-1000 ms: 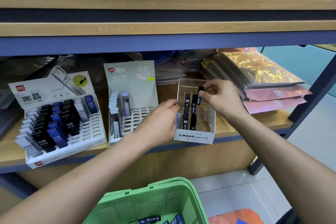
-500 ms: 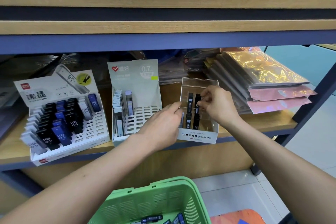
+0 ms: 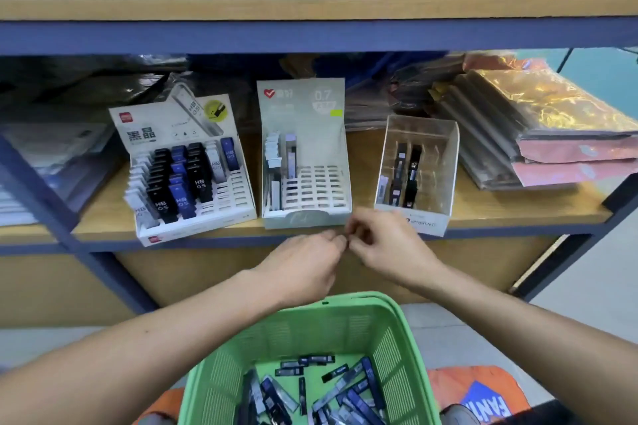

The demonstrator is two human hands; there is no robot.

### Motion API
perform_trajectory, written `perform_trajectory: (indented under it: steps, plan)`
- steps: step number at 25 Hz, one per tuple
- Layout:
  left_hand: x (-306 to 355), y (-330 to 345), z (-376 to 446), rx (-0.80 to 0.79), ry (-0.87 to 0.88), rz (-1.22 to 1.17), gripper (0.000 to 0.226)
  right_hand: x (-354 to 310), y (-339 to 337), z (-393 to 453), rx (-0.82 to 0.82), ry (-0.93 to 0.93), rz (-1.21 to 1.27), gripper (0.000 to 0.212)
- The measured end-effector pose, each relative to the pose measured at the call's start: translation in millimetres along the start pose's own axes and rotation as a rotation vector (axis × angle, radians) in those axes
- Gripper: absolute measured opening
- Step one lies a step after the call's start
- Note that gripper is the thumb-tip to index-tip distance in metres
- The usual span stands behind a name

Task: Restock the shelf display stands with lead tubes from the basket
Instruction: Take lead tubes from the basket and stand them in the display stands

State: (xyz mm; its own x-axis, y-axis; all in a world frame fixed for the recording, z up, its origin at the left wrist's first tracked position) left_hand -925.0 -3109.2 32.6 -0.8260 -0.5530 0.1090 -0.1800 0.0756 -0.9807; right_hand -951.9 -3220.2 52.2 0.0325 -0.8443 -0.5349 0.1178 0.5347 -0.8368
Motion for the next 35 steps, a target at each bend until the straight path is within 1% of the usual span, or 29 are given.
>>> perform_trajectory:
  steps: [2,4,6,7,9,10,11,12,14,15,16,17,18,20,23,25,27,29,33,35]
  plan:
    - [-10,61,-19,-0.248,-0.041,0.026,0.025,6,78,-15,-0.320,0.030,-0.139,0.016]
    - [-20,123,-36,-0.479,-0.108,-0.006,0.017,33,147,-31,-0.567,0.129,-0.227,0.017]
    - [-26,173,-48,-0.618,-0.151,-0.072,0.017,62,197,-47,-0.711,0.235,-0.232,0.016]
    - [-28,196,-54,-0.659,-0.171,-0.115,0.018,75,220,-57,-0.770,0.283,-0.227,0.019]
    - [-35,241,-65,-0.725,-0.240,-0.179,0.023,99,258,-81,-0.881,0.361,-0.240,0.032]
    - [-39,260,-72,-0.759,-0.284,-0.202,0.028,108,272,-93,-0.933,0.385,-0.254,0.038]
    - [-42,279,-80,-0.793,-0.332,-0.232,0.038,116,284,-104,-0.974,0.409,-0.265,0.046]
    - [-46,297,-86,-0.824,-0.377,-0.264,0.053,126,295,-113,-1.010,0.443,-0.262,0.059]
    - [-49,328,-99,-0.886,-0.419,-0.270,0.085,142,315,-132,-1.084,0.498,-0.257,0.098]
    - [-50,339,-104,-0.908,-0.412,-0.226,0.096,148,323,-139,-1.110,0.504,-0.284,0.113]
    - [-50,351,-107,-0.924,-0.394,-0.163,0.102,151,330,-146,-1.126,0.498,-0.330,0.120]
    - [-49,361,-107,-0.922,-0.367,-0.091,0.105,154,336,-151,-1.122,0.487,-0.379,0.122]
    - [-47,368,-106,-0.908,-0.340,-0.030,0.105,156,340,-155,-1.101,0.474,-0.421,0.121]
    - [-42,380,-102,-0.876,-0.313,0.013,0.102,158,342,-157,-1.038,0.445,-0.468,0.113]
    - [-32,391,-100,-0.878,-0.256,0.019,0.099,163,348,-160,-1.027,0.475,-0.412,0.097]
    - [-29,394,-99,-0.847,-0.236,0.010,0.095,161,354,-163,-1.064,0.501,-0.368,0.094]
    - [-29,394,-97,-0.794,-0.234,0.008,0.089,156,358,-162,-1.078,0.485,-0.370,0.094]
    - [-26,398,-95,-0.775,-0.228,-0.024,0.083,153,361,-161,-1.072,0.460,-0.376,0.092]
    - [-22,407,-93,-0.748,-0.302,-0.238,0.070,147,365,-159,-1.045,0.411,-0.315,0.089]
    - [-19,408,-90,-0.720,-0.299,-0.306,0.056,145,366,-158,-1.016,0.398,-0.276,0.089]
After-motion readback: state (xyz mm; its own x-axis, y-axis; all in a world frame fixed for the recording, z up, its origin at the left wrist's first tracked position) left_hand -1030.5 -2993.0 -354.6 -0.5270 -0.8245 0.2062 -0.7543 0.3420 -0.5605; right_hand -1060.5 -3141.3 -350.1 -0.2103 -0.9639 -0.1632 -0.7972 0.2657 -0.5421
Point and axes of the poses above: each hand's wrist, its own z-axis towards the middle knuckle, its own y-axis out of the palm, x = y × z, the point moved 7 cm from there along z, towards the middle knuckle, and after that the axes turned 5 degrees about -x, right-handed, at the moved point
